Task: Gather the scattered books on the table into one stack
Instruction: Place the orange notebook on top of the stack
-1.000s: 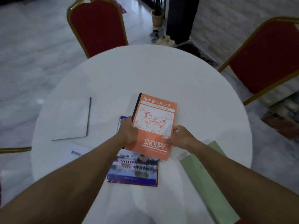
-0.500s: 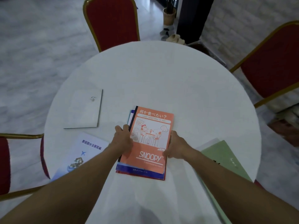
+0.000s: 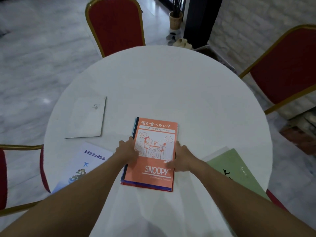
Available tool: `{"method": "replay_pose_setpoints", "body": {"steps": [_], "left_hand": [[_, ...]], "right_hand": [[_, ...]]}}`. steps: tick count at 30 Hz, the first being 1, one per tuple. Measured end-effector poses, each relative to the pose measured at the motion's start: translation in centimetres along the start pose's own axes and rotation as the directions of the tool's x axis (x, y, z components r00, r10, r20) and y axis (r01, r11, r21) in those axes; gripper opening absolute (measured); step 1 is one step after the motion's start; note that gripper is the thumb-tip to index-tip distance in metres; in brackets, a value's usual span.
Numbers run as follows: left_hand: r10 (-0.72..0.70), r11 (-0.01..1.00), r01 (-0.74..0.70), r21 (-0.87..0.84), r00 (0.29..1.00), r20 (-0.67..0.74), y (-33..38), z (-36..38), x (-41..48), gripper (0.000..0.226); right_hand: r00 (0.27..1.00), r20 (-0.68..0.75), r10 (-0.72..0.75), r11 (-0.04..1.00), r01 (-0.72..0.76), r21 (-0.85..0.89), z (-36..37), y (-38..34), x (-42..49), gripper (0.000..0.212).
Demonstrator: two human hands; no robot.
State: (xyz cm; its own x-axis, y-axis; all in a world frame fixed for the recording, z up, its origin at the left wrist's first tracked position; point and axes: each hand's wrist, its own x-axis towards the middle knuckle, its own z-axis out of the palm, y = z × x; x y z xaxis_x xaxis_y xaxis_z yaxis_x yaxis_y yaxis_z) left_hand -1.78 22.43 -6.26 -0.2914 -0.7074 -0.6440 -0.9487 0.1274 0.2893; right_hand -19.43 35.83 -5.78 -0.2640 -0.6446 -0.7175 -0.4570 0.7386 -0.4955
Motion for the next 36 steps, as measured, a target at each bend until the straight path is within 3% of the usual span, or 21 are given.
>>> {"method": "replay_pose_setpoints", "body": {"steps": [4, 10, 28, 36], "left_hand": [[-0.004, 1.000, 0.004, -0.010, 1.000, 0.012, 0.1, 0.1, -0.1, 0.057], [0.010, 0.999, -0.006, -0.054, 0.997, 0.076, 0.7, 0.8, -0.9, 0.082], [-0.020, 0.995, 0.024, -0.092, 0.999, 0.051, -0.5, 0.9, -1.5, 0.087], [-0.043, 0.989, 0.047, -0.139, 0.998, 0.037, -2.6, 0.1, -1.7, 0.083]], "right_hand": [[0.999, -0.036, -0.027, 1.000, 0.027, -0.006, 0.2, 0.5, 0.1, 0.074], [0.997, -0.079, -0.018, 0.999, 0.015, -0.032, -0.8, 1.5, 0.2, 0.069], [0.991, -0.130, -0.008, 0.992, -0.008, -0.126, 0.5, 0.4, 1.1, 0.070], [0.991, -0.118, -0.067, 0.996, 0.060, -0.065, 2.2, -0.8, 1.5, 0.067]]}}
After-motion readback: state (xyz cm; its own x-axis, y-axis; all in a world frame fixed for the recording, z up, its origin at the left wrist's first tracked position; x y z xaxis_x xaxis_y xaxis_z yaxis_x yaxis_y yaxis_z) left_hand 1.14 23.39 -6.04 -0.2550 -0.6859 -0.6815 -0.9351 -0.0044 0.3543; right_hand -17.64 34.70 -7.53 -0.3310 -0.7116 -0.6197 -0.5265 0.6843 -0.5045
